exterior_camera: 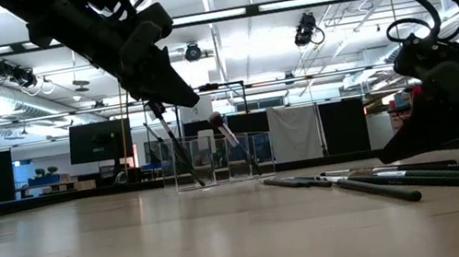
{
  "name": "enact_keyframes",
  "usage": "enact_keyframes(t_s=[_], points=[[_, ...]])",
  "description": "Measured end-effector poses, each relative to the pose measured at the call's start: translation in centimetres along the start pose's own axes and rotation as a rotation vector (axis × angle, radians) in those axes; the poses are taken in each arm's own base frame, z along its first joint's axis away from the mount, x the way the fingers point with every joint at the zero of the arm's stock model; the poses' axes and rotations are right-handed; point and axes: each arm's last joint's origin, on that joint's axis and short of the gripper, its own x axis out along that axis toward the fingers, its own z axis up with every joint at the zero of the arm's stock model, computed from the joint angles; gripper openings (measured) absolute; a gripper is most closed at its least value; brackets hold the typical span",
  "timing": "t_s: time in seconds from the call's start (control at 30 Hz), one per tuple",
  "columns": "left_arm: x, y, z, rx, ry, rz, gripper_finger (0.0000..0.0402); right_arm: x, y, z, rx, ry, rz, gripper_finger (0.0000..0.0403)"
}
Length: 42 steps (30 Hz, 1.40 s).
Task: Put items in baskets/containers
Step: Put the black eyeshadow brush into the transparent organizer
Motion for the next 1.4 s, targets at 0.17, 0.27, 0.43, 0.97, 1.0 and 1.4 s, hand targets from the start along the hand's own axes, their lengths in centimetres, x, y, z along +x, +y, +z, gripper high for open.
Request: enact_keyframes(t_s=[0.17, 0.27, 0.43, 0.97, 1.0, 1.4], points=[[0.0, 0.0, 0.0, 0.001, 0.0, 0.0, 0.0138, 0.4, 0.0, -0.5, -0.01, 0.01, -0.014, 0.0137], [0.0, 0.0, 0.0, 0.001, 0.0, 0.0, 0.0138, 0.7, 0.3, -0.2, -0.01, 0.008, -0.008, 0.0137], [0.0, 0.0, 0.0, 0.001, 0.001, 0.0, 0.0138, 1.4, 0.5, -0.6, 0.018, -0.016, -0.063, 0.0137], [0.0, 0.0, 0.0, 0.002, 0.0, 0.0, 0.0138, 3.9, 0.9, -2.0, -0.037, -0.066, -0.184, 0.0137], [0.0, 0.0, 0.0, 0.002, 0.0, 0.0, 0.0138, 3.9, 0.9, -2.0, -0.042, -0.068, -0.187, 0.0137], [0.0, -0.1, 0.0, 0.004, 0.001, -0.006, 0.0138, 4.2, 0.7, -1.9, -0.079, -0.074, -0.176, 0.0132]])
